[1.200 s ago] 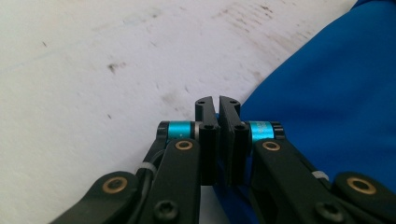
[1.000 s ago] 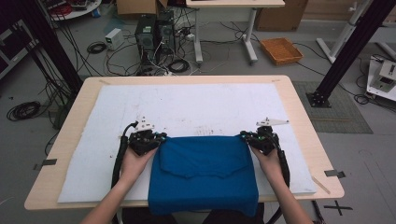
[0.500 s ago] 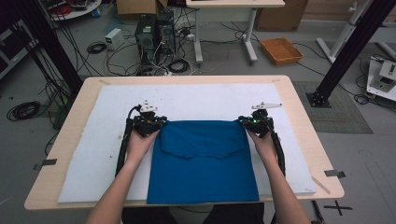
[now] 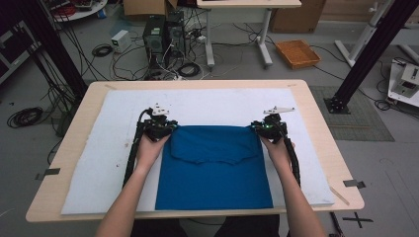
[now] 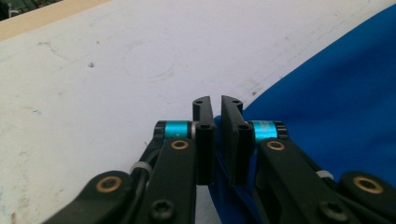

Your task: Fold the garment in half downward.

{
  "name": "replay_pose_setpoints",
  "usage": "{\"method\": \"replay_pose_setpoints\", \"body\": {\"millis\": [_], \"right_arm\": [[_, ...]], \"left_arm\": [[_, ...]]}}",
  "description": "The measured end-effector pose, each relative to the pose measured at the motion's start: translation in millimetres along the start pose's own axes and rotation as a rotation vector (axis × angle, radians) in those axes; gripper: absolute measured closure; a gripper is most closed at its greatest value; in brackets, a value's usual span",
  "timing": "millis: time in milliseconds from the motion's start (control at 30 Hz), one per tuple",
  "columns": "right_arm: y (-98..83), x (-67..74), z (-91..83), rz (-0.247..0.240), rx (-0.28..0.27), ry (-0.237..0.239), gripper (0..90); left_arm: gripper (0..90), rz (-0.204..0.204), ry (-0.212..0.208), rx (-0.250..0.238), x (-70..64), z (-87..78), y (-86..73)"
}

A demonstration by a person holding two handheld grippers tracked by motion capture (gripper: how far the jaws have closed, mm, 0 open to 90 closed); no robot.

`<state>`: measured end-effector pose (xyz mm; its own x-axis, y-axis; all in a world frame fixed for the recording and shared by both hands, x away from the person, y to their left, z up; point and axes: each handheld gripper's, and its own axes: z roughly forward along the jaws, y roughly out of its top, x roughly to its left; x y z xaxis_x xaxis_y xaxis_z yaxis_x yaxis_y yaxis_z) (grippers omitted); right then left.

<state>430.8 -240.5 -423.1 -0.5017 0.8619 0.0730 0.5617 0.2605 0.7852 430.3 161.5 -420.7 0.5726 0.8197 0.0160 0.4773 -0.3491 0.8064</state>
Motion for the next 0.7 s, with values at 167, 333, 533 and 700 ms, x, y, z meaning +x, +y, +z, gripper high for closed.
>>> {"method": "replay_pose_setpoints", "body": {"millis": [167,333,533,700], "right_arm": [[1.1,2.7,-8.7,-0.008,-0.018,-0.004,61.7],[3.3,11.3,-25.1,-0.022,-0.060,-0.018,51.4],[-4.7,25.0,-48.1,-0.028,-0.097,0.004,45.7],[-24.9,34.0,-61.8,-0.035,-0.119,-0.007,46.0]], "left_arm": [[62.0,-0.025,0.031,-0.035,-0.4,-11.7,3.5],[51.6,-0.043,0.018,-0.096,-9.0,-33.1,1.6],[46.5,-0.081,-0.028,-0.103,-23.2,-59.4,-13.9],[48.7,-0.155,-0.062,-0.079,-28.6,-70.0,-34.7]]}}
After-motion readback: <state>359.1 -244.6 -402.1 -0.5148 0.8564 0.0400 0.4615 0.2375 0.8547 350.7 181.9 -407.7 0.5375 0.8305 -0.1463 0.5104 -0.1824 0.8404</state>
